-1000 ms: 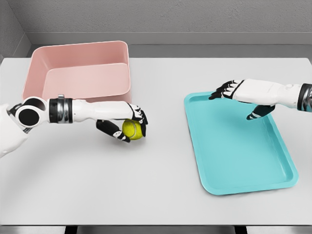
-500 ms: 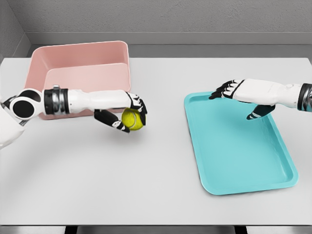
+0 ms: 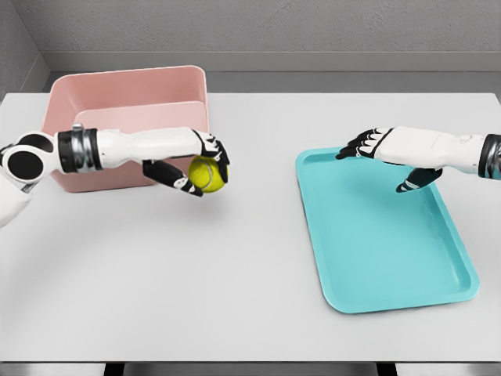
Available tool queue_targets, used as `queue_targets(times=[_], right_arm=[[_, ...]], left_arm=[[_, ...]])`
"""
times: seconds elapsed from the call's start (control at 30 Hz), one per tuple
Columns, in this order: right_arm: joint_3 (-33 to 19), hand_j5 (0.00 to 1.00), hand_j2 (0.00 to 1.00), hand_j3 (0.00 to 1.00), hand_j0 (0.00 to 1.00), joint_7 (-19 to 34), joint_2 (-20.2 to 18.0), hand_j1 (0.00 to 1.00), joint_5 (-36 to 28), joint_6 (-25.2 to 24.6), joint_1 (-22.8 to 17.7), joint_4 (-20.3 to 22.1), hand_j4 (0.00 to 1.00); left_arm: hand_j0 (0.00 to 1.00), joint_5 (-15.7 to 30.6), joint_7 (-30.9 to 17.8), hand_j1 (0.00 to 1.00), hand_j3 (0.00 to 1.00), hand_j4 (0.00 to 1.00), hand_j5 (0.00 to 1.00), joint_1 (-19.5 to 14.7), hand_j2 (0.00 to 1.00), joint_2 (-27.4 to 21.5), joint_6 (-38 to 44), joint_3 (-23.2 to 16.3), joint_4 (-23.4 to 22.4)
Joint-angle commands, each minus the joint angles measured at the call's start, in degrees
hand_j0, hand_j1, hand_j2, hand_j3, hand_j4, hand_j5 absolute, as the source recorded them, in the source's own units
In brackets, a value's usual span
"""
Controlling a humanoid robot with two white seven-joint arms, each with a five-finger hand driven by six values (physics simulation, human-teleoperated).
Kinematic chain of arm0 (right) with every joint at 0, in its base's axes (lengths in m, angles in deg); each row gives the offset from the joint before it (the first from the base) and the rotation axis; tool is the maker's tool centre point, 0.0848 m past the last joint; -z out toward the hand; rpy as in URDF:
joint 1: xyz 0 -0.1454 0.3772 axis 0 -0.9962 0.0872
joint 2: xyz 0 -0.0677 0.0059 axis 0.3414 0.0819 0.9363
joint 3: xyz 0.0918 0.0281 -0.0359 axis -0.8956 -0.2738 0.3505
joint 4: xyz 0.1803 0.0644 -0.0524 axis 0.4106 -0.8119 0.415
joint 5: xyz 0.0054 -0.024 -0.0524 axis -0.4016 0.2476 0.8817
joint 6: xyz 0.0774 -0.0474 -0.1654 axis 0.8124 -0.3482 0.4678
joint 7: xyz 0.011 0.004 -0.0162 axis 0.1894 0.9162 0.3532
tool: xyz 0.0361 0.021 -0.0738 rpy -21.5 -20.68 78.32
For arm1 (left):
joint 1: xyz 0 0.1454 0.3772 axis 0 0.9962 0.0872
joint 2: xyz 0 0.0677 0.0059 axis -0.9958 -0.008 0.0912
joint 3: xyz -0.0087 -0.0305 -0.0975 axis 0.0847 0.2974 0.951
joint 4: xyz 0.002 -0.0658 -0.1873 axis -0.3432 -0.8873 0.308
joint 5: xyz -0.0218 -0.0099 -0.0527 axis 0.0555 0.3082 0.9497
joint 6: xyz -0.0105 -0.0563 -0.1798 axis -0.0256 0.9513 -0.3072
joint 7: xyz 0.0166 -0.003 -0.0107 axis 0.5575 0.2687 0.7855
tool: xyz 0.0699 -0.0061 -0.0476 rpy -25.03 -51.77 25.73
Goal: Put the tennis from the blue tray into the pink basket with both arms
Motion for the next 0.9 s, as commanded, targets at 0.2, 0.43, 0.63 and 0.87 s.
queue_targets(times=[0.2, 0.43, 0.63, 0.87], right_arm=[[-0.02, 1.00, 1.00, 1.00, 1.00, -0.02, 0.00, 1.00, -0.35, -0.16, 0.00, -0.18, 1.00], [-0.02, 1.00, 1.00, 1.00, 1.00, -0.02, 0.00, 1.00, -0.35, -0.16, 0.00, -0.27, 1.00], [-0.02, 1.00, 1.00, 1.00, 1.00, -0.02, 0.00, 1.00, -0.35, -0.16, 0.00, -0.27, 1.00], [-0.02, 1.00, 1.00, 1.00, 1.00, -0.02, 0.00, 1.00, -0.35, -0.16, 0.00, -0.27, 1.00]], left_arm=[[0.51, 0.36, 0.03, 0.51, 0.51, 0.51, 0.51, -0.70, 0.51, -0.21, 0.16, 1.35, -2.46], [0.51, 0.45, 0.12, 0.51, 0.51, 0.51, 0.51, -1.32, 0.51, -0.21, 0.16, 1.35, -4.39], [0.51, 0.36, 0.03, 0.51, 0.51, 0.51, 0.51, -1.41, 0.51, -0.21, 0.16, 2.49, -5.27], [0.51, 0.45, 0.03, 0.51, 0.51, 0.51, 0.51, -2.55, 0.51, -0.12, 0.16, 2.49, -7.03]])
